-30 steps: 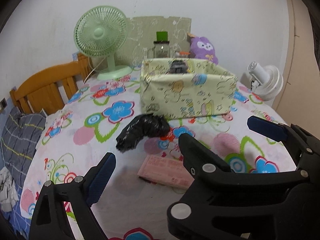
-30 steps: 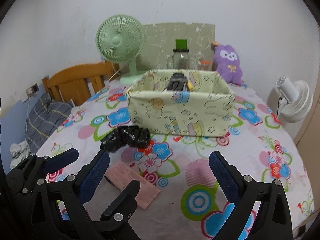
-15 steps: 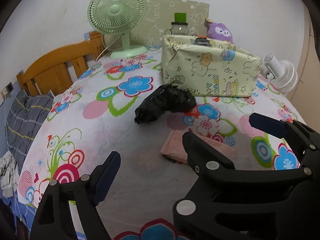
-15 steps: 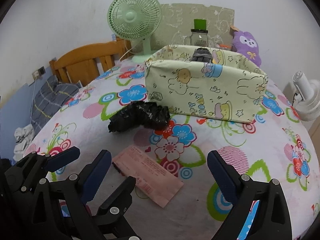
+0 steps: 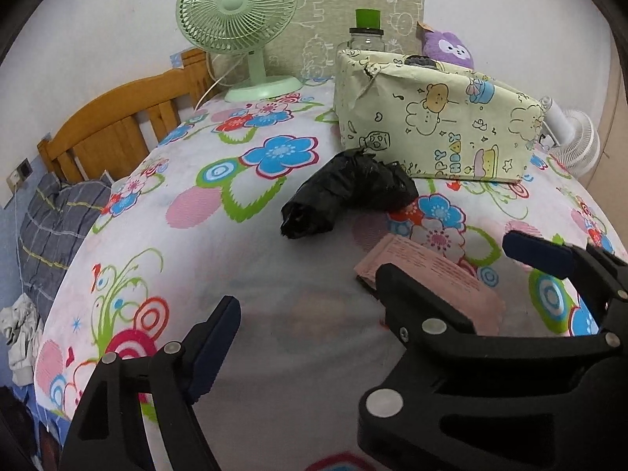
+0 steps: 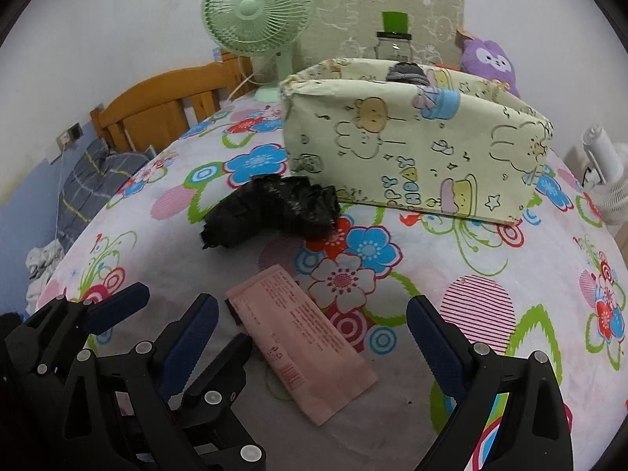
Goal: Organize soft objects
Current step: 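Approach the black bag with the left tool while the right tool approaches the pink paper packet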
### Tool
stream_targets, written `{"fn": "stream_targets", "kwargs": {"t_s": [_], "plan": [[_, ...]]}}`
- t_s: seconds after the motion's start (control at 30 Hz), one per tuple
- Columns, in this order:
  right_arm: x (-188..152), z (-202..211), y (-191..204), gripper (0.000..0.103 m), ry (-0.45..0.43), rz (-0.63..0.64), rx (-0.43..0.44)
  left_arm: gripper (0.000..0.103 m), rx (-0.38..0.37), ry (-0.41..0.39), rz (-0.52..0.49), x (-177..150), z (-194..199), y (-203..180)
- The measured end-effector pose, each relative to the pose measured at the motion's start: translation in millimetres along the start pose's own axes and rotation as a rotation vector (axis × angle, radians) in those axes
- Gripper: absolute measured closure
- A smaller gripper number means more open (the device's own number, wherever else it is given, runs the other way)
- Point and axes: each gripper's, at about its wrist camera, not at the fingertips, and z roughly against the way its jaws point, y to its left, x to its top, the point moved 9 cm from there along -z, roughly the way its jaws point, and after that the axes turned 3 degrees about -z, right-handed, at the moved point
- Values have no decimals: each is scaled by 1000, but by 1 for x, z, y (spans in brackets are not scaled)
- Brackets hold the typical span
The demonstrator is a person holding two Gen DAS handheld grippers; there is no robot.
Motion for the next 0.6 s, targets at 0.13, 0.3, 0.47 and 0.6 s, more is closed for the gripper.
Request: {"fn": "stream_targets", "kwargs": {"t_s": [0.13,0.3,0.47,0.6], "plan": [[3,-6,-11,5,15,-54,-12,20,-11,-5,-1,8,-7,-4],[3,-8,-14,6,36,-65,-14,20,-19,-1,-13,6,-5,-4],[0,-11,-7,13,61,-43,1,24,-38,15,-37,0,1,-3],[-1,-14,-6,22,69,-22,-40,24,-40,16,-62,-3,4,-5]]}}
